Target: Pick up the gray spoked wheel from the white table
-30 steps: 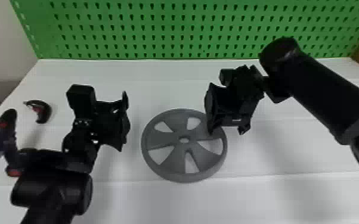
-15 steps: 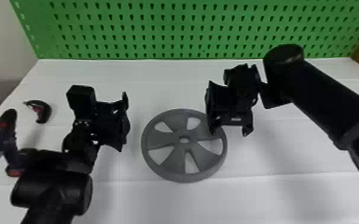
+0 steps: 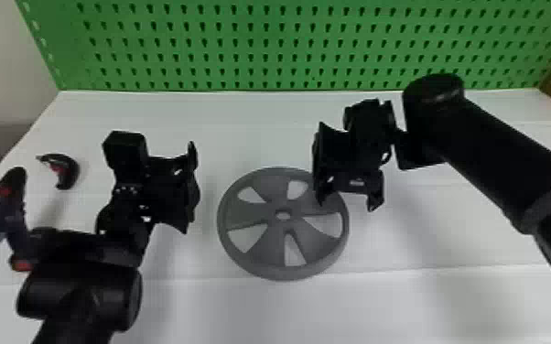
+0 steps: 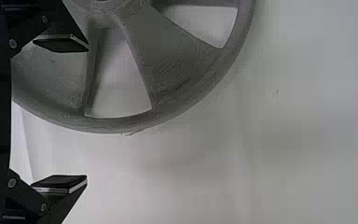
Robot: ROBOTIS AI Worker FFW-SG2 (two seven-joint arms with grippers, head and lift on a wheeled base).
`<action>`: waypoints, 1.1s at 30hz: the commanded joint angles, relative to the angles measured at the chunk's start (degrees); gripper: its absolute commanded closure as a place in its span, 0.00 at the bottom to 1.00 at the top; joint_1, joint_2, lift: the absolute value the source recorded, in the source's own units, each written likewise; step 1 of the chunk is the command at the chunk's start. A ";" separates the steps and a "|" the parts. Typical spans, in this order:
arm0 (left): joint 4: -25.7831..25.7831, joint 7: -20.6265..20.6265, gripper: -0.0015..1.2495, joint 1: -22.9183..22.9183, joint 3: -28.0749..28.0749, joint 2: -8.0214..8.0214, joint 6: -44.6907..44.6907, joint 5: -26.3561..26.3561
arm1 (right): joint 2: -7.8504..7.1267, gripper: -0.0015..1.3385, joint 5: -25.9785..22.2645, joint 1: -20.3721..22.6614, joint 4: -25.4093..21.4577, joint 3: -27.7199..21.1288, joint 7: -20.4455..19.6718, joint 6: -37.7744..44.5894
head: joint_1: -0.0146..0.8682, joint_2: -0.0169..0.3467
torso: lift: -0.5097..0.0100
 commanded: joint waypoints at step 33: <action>0.09 0.21 0.10 -0.45 -0.44 0.00 0.09 0.43 | 1.88 0.21 17.04 5.09 1.32 -6.89 12.58 -2.24 | 0.88 0.08 | 0.81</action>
